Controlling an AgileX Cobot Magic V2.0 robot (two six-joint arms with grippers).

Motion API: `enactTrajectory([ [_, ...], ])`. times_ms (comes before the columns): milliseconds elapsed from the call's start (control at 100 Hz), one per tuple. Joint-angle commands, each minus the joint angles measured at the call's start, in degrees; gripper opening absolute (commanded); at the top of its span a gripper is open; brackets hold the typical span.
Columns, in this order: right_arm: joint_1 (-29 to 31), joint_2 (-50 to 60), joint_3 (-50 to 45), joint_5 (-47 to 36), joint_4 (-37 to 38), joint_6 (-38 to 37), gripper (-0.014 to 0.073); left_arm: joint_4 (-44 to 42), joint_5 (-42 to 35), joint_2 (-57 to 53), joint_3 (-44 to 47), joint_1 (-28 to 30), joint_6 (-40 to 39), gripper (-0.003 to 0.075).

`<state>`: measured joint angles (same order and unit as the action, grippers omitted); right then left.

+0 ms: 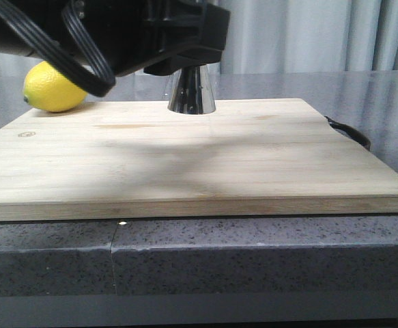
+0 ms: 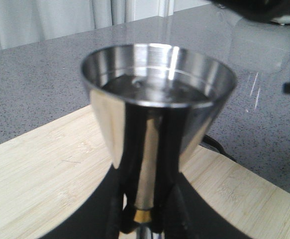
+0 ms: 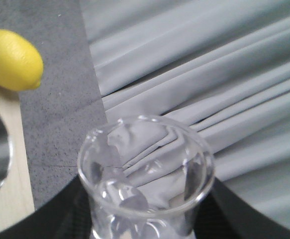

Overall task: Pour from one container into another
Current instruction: 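Tilt the beaker with the right gripper, pouring liquid into the jigger, then tilt the beaker upright and lower it onto the board with the right gripper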

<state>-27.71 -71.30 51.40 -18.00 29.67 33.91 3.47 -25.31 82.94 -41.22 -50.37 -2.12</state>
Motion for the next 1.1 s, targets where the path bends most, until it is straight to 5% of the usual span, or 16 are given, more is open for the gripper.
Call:
enactTrajectory([
  [0, 0.22, 2.35, 1.70, -3.41, -7.78, -3.39, 0.0244, -0.06, -4.86, -2.27, -1.54, -0.43, -0.11, -0.0019],
  [240, 0.68, 1.52, 1.43, -1.40, -31.68, -3.42, 0.0244, -0.06, -4.86, -2.27, -1.54, -0.43, -0.11, -0.0019],
  [520, 6.46, -4.75, -2.45, -3.50, -36.26, -7.35, 0.0244, -0.06, -4.86, -2.27, -1.54, -0.43, -0.01, -0.0019],
  [1090, 6.89, -18.76, -9.52, -26.26, -33.36, -21.05, 0.0244, -0.06, -4.63, -2.27, -1.54, -0.43, 0.23, -0.0019],
])
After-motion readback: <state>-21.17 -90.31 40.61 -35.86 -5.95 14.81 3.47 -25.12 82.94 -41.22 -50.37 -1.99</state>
